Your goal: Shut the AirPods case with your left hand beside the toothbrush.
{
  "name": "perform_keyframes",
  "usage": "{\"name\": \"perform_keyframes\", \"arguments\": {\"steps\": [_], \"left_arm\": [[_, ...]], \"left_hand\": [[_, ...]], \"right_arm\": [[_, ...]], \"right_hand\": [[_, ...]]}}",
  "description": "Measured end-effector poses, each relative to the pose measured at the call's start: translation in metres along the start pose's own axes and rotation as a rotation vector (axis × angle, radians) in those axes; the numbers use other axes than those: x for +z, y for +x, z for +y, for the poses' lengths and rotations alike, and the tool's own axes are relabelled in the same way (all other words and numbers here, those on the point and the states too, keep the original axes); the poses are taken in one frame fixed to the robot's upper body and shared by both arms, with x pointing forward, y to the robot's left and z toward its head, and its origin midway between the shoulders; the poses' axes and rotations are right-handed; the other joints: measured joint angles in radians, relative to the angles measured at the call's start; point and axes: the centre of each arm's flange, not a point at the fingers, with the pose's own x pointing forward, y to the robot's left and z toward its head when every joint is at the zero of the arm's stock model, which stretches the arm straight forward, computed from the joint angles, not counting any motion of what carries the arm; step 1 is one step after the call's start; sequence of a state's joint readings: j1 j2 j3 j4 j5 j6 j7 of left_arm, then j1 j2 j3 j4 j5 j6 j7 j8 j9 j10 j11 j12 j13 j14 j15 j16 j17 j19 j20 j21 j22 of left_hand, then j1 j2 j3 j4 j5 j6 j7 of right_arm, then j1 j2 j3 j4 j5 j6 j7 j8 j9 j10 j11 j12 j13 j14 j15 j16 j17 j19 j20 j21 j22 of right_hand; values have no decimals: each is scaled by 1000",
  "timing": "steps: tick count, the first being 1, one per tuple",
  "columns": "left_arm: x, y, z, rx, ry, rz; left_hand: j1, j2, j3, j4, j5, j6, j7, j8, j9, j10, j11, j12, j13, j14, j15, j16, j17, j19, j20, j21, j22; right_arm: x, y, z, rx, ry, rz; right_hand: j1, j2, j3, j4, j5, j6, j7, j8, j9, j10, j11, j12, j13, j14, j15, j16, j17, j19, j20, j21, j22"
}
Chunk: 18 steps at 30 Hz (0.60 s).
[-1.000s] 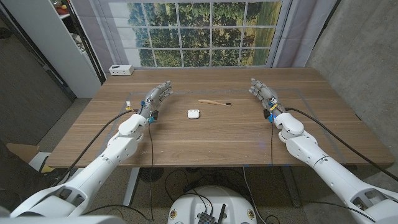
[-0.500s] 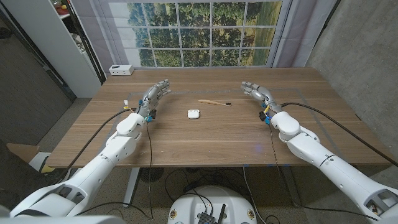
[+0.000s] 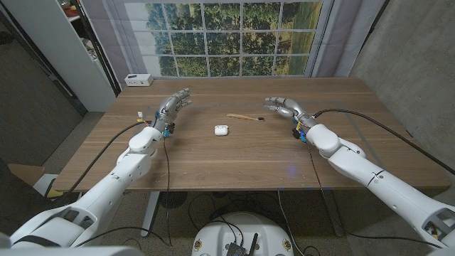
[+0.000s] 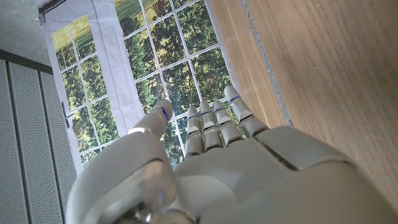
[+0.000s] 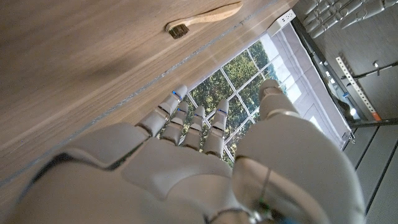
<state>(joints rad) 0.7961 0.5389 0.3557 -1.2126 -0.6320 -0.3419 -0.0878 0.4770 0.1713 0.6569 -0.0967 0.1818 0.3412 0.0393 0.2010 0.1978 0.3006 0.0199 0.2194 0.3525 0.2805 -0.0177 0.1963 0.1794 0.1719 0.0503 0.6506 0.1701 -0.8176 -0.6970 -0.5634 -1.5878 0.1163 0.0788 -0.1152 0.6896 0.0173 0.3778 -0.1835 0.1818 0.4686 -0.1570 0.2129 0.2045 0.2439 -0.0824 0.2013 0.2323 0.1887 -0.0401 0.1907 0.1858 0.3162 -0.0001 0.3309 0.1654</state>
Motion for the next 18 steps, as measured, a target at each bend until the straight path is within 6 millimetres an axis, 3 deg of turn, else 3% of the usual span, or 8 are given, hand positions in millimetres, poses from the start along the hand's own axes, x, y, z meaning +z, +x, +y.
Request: {"name": "perform_keyframes", "arguments": {"steps": [7, 13, 18], "left_arm": [[-1, 3, 0, -25, 28, 15], [-1, 4, 1, -75, 92, 43], [0, 4, 1, -108, 144, 64]], "left_hand": [[0, 0, 0, 0, 0, 9, -1, 0, 0, 0, 0, 0, -2, 5, -5, 0, 0, -4, 4, -8, 0], [24, -24, -10, -43, 0, 16, -5, 0, 5, -29, 1, -5, -9, -33, 4, -5, -3, -25, 9, -30, 0], [30, -30, -18, -51, 0, 21, -10, 0, 5, -31, 2, -7, -9, -37, 3, -13, -3, -27, 8, -39, 0]], "right_arm": [[2, 3, 4, 55, -57, -8], [3, 5, 9, 80, -90, -22], [5, 7, 14, 93, -108, -37]], "right_hand": [[33, 0, 6, 0, 0, -2, -13, 0, 0, -14, -4, -7, 2, -19, 3, 0, 0, -5, -5, -15, 0], [47, -5, 7, -1, 0, -8, -18, 0, 0, -20, -9, -7, 3, -27, 1, 0, 0, -15, -7, -21, 0], [63, -4, 10, 2, 0, -8, -28, 0, 0, -27, -16, -7, 3, -31, 4, 0, 0, -20, -9, -30, 0]]}}
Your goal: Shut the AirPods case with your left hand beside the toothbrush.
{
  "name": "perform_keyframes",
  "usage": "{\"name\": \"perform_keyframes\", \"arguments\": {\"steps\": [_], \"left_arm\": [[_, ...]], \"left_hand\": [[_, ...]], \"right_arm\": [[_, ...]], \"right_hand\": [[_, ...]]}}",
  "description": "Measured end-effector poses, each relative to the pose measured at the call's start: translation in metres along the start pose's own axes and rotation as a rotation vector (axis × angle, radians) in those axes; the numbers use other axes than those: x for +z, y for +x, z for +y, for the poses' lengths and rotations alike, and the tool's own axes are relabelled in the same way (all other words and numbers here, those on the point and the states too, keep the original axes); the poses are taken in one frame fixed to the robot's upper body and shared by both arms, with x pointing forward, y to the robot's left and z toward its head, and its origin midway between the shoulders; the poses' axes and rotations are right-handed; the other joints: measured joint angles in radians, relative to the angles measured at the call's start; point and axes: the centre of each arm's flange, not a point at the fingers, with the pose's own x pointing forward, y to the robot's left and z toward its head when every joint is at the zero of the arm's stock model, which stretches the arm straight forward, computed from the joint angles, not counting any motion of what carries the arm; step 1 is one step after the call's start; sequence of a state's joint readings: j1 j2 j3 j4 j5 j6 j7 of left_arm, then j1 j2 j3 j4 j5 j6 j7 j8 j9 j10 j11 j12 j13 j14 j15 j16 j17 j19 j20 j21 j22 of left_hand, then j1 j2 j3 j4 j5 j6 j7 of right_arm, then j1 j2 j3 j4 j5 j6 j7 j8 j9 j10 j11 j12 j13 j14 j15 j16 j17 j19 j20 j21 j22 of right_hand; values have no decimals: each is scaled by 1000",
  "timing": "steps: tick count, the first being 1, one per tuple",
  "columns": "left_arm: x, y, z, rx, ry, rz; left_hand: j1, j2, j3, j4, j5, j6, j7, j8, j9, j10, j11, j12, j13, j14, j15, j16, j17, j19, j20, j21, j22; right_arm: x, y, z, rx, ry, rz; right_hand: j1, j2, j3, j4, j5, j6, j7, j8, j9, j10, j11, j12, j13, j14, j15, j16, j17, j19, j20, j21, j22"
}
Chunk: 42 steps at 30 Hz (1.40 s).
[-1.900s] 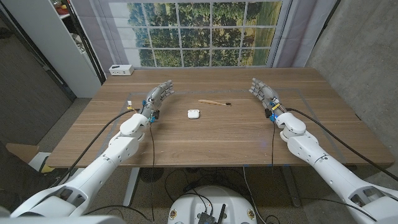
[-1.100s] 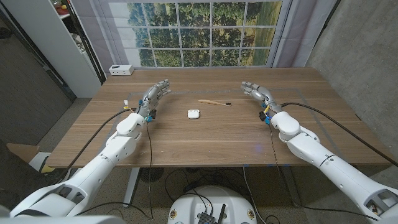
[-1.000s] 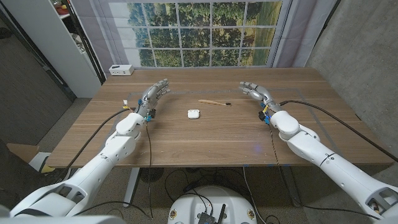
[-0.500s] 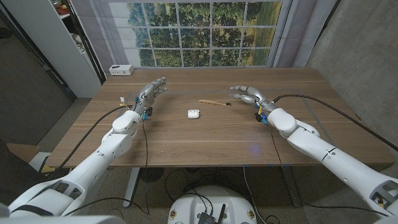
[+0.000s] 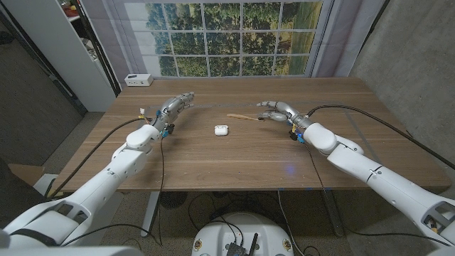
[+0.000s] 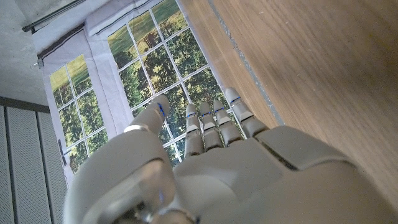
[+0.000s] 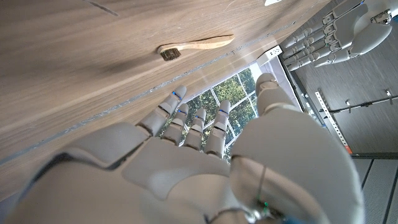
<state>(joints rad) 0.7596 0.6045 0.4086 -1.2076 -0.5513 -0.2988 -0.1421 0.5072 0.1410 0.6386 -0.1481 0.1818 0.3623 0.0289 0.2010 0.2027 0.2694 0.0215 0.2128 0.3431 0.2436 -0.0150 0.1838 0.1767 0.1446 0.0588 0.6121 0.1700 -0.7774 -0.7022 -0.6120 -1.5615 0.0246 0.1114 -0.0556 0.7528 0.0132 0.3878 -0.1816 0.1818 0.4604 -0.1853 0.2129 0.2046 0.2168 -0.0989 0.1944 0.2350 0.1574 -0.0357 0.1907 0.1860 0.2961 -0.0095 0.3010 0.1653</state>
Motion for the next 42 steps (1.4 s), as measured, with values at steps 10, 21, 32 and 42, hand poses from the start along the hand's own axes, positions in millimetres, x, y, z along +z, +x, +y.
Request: {"name": "perform_keyframes", "arguments": {"steps": [10, 21, 32, 42], "left_arm": [[2, 2, -1, -52, 84, 34], [10, 3, -3, -132, 259, 80], [19, 9, -13, -215, 448, 120], [24, 16, -26, -312, 599, 178]], "left_hand": [[36, -28, -17, -25, 0, 18, -18, 8, 0, -26, -8, 0, -8, -39, 4, 0, -5, -24, -1, -24, 0], [111, -103, -64, -33, -5, 21, -122, 8, -3, -76, -29, -6, -23, -107, -3, -1, -5, -63, -2, -84, 0], [125, -198, -133, -21, 10, 58, -169, 8, -3, -112, -51, -6, -32, -175, -6, -8, -2, -95, -2, -133, 0], [146, -252, -192, -6, 58, 95, -188, 14, 0, -207, -60, -17, -43, -278, 8, -15, -2, -149, 2, -194, 0]], "right_arm": [[3, 5, 5, 20, -31, -30], [3, 6, 6, 6, -30, -49], [-1, 3, 3, -25, -14, -63], [-3, -1, -2, -65, 0, -72]], "right_hand": [[26, 0, 0, 0, 8, -1, -10, 0, 0, -14, -3, 0, 0, -11, 0, 0, 0, -11, 0, -13, 0], [34, -8, 0, 0, 8, -1, -10, 0, 0, -14, -3, 0, 0, -15, -4, 0, 0, -18, 1, -24, 0], [22, -20, -21, 21, 8, -6, -15, 0, 0, -14, -3, 0, 0, -20, 1, 0, 3, -23, 6, -36, 5], [18, -24, -28, 28, 8, -6, -15, 0, 3, -14, -3, 7, 0, -20, 1, 0, 3, -23, 6, -36, 5]]}}
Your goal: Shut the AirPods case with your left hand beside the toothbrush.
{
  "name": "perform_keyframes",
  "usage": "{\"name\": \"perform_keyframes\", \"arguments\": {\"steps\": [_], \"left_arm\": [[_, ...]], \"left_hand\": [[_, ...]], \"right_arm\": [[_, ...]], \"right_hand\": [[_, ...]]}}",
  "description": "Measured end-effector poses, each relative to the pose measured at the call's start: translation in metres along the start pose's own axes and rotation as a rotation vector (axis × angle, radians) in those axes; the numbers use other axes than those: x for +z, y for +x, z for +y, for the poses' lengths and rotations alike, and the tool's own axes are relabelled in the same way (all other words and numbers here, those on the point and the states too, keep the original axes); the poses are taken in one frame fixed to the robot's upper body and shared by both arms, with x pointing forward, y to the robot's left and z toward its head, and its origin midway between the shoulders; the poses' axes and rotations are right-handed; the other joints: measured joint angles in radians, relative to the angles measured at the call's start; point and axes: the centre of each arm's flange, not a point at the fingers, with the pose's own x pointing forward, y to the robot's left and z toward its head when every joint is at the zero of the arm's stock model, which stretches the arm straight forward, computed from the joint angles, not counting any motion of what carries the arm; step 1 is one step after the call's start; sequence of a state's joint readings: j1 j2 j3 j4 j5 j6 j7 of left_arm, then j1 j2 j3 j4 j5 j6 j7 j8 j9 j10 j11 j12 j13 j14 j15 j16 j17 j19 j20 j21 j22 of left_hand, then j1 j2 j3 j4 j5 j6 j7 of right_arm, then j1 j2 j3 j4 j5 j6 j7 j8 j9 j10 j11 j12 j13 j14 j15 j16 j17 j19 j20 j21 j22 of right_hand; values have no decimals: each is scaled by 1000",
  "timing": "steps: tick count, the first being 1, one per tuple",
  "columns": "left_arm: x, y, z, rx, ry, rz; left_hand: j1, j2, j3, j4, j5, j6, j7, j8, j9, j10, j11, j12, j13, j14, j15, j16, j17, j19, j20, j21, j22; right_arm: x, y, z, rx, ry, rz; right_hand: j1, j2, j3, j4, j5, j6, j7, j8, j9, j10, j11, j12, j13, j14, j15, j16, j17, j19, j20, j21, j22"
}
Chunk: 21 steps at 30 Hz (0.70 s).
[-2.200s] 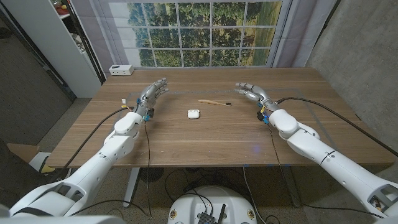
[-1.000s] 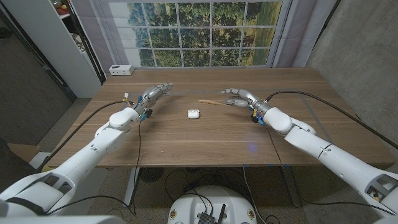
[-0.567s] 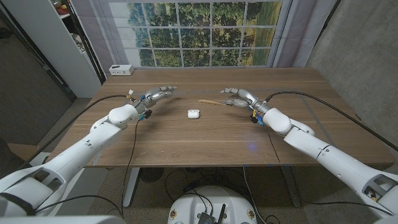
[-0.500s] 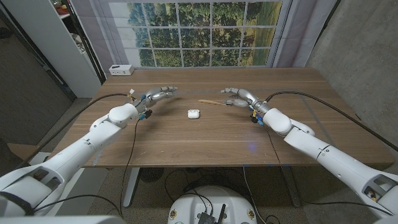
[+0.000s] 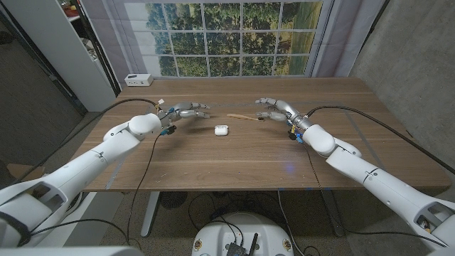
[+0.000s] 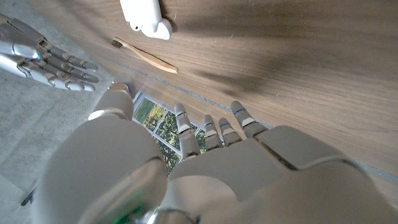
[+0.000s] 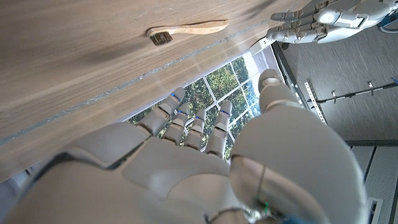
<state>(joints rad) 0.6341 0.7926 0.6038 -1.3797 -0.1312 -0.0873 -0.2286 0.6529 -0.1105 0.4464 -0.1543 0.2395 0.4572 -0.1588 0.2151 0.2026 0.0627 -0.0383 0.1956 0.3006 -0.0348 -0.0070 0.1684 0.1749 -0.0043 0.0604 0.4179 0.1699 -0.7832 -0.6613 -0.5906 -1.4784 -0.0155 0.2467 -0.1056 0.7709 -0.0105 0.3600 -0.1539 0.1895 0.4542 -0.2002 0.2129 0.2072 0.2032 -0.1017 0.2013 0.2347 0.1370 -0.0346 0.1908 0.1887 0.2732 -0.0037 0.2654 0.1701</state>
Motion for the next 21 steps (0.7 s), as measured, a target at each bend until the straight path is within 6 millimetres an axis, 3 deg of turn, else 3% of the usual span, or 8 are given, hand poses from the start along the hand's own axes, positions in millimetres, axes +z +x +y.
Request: {"name": "perform_keyframes", "arguments": {"steps": [8, 17, 21], "left_arm": [[12, 11, -1, -65, 114, 23], [19, 18, -1, -99, 210, 43], [23, 22, -4, -110, 240, 45]], "left_hand": [[19, -18, -17, 0, 28, 72, -15, 17, -2, -27, 4, 0, -8, -36, 4, 0, 0, -10, 4, -19, 0], [51, -8, -29, 4, 52, 135, -49, 29, -3, -42, 12, 0, -13, -48, 2, 3, 0, -21, 4, -41, 0], [63, 0, -30, 5, 61, 164, -51, 37, -3, -43, 13, 5, -13, -48, 2, 6, 0, -21, 4, -42, 0]], "right_arm": [[1, -2, -3, -37, 11, -11], [0, -7, -3, -66, 26, -9], [0, -9, -2, -77, 33, -8]], "right_hand": [[0, 0, 0, 0, 0, 0, 0, 0, 0, 0, 0, 0, 0, 0, 0, 7, 0, 0, 0, -7, 0], [0, 0, -4, 4, 0, 4, 4, 0, 0, 0, 0, 0, 0, 0, 0, 7, 0, 0, 0, -7, 0], [0, 0, -4, 4, 8, 4, 4, 0, 0, 0, 0, 0, 4, 0, 0, 7, 0, 0, 0, -15, 0]]}}
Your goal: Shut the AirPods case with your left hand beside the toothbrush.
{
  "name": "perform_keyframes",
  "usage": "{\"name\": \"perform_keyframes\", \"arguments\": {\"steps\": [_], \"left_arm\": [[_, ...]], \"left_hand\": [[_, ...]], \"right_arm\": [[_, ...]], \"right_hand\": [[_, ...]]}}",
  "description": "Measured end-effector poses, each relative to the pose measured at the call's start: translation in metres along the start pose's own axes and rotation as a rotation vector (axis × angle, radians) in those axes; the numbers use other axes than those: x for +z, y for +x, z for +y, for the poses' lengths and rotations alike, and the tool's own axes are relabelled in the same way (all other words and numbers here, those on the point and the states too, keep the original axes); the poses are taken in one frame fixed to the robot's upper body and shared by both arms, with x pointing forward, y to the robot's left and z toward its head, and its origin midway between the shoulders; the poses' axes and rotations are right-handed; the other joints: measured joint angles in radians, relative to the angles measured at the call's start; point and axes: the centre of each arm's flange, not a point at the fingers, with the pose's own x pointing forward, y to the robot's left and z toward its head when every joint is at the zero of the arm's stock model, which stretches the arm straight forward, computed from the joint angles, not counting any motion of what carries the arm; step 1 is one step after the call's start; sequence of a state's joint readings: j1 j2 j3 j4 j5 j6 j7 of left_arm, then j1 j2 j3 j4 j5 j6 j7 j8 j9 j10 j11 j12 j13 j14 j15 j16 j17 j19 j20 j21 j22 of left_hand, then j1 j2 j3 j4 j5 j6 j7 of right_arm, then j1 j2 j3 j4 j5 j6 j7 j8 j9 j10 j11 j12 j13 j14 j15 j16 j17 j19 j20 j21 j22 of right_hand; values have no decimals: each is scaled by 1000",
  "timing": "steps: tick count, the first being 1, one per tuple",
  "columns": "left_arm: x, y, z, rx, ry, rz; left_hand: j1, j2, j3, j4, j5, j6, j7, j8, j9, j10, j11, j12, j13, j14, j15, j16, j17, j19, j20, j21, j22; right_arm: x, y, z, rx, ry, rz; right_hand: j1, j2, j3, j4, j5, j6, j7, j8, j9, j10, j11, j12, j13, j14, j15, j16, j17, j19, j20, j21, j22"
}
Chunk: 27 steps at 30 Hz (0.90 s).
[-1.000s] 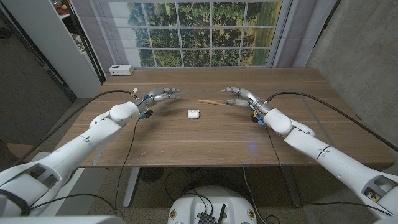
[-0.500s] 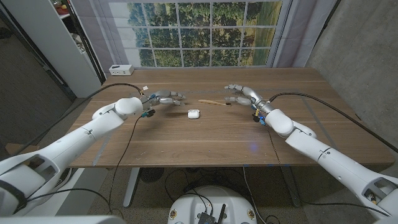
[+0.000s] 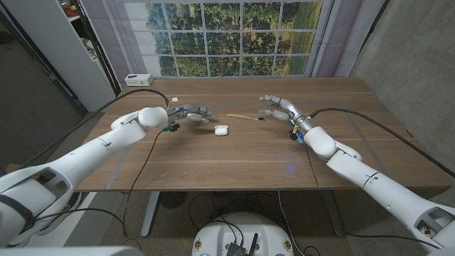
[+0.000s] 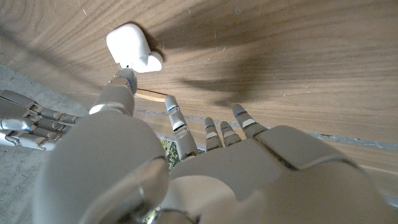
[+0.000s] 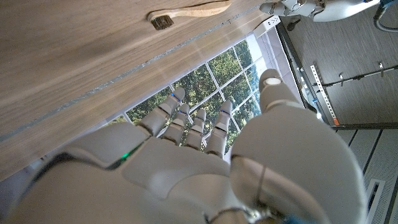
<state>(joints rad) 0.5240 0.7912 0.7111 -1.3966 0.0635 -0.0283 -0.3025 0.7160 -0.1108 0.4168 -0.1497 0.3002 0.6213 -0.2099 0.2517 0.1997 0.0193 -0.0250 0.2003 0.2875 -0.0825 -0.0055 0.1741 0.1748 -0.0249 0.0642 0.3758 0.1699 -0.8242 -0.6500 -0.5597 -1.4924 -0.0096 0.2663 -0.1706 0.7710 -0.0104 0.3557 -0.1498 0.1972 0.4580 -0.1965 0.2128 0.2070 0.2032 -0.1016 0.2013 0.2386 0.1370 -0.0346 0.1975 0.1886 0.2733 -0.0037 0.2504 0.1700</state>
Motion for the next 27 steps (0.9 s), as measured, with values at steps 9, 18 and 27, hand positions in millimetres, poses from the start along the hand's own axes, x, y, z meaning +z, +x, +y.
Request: {"name": "perform_keyframes", "arguments": {"steps": [9, 18, 27], "left_arm": [[7, 7, -2, -18, 52, 7], [12, 12, -6, -27, 78, 15], [15, 17, -13, -36, 99, 24]], "left_hand": [[17, 7, -10, 5, 11, 55, 0, 8, -5, 0, 0, 8, -4, 0, 0, 4, 0, 0, 0, -15, 1], [43, 30, -13, 8, 26, 92, 7, 11, -5, 0, 0, 15, -9, 0, 0, 7, 0, 8, 8, -20, 5], [76, 58, -13, 7, 37, 132, 6, 13, -5, 4, -4, 15, -14, 5, -5, 7, 0, 20, 13, -23, 6]], "right_arm": [[-3, -6, -2, -18, 6, 9], [-5, -13, -4, -32, 11, 16], [-8, -20, -6, -46, 18, 26]], "right_hand": [[0, 0, -4, 4, 0, 0, 0, 0, 0, 0, 0, 0, 1, 0, 0, 0, 0, 0, 0, -1, 0], [0, 0, -6, 6, 0, 0, 0, 0, 0, 0, 0, 0, 1, 0, 0, 0, 0, 0, 0, -8, 0], [0, 0, -8, 8, 0, 0, 0, 0, 0, 0, 0, 6, 1, 0, 0, 0, 0, 0, 0, -8, 0]]}}
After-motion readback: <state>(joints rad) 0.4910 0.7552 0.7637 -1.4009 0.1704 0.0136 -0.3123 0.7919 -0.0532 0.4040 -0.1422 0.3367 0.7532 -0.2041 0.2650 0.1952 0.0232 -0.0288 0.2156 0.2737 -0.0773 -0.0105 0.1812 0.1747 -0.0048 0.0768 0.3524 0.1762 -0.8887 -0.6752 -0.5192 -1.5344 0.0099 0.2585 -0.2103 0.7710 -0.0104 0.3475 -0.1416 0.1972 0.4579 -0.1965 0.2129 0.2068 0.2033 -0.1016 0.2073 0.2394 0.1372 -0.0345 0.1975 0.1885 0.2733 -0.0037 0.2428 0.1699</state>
